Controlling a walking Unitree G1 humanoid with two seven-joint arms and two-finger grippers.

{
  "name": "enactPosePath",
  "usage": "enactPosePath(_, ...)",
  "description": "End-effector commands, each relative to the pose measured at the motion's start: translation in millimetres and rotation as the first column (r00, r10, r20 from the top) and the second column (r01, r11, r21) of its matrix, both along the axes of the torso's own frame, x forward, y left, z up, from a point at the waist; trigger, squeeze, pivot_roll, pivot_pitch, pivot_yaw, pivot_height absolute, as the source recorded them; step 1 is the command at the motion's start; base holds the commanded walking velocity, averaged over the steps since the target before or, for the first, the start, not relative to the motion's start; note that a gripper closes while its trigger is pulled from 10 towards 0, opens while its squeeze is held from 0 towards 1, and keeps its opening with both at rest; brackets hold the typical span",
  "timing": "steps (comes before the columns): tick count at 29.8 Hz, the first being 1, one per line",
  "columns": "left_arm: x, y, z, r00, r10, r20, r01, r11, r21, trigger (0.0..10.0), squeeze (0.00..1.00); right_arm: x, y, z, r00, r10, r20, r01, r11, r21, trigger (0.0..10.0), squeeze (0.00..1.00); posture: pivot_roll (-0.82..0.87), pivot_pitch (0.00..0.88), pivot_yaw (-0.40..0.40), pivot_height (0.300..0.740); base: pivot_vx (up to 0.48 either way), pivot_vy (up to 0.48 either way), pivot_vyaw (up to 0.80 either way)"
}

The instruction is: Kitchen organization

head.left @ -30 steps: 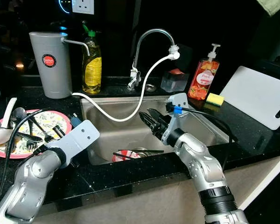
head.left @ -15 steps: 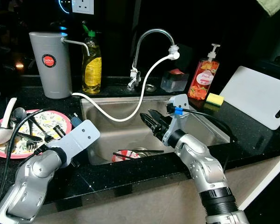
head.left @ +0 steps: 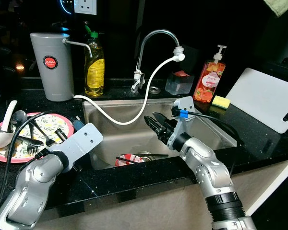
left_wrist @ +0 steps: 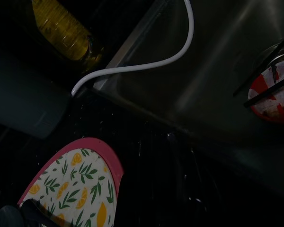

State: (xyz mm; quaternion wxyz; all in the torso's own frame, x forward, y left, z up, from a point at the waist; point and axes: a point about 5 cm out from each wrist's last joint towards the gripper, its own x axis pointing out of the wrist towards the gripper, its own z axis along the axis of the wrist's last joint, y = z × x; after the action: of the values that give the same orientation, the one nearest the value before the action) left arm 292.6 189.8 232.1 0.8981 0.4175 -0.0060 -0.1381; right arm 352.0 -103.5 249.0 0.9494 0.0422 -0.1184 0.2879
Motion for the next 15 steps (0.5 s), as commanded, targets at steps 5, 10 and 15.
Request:
enactPosePath(5,-1.3,-5.1,-9.7,0.999,-0.019,-0.041,0.018,1.000,-0.006,10.0,0.00,-0.5,-2.9,2.4,1.000,-0.012,0.010,0.012,1.000,0.007,10.0,0.00,0.09,0.036,-0.127,0.740,0.000,0.000,0.00)
enactPosePath(10,-1.3,-4.8,-9.5,0.999,-0.018,-0.041,0.018,1.000,-0.006,10.0,0.00,-0.7,-4.0,0.8,1.000,-0.015,0.006,0.015,1.000,0.007,10.0,0.00,0.09,0.038,-0.128,0.740,0.000,0.000,0.00)
enactPosePath(15,-0.6,-4.5,-9.6,0.999,-0.018,-0.042,0.018,1.000,-0.006,10.0,0.00,-0.2,-1.9,1.2,1.000,-0.011,0.007,0.011,1.000,0.009,10.0,0.00,0.09,0.036,-0.126,0.740,0.000,0.000,0.00)
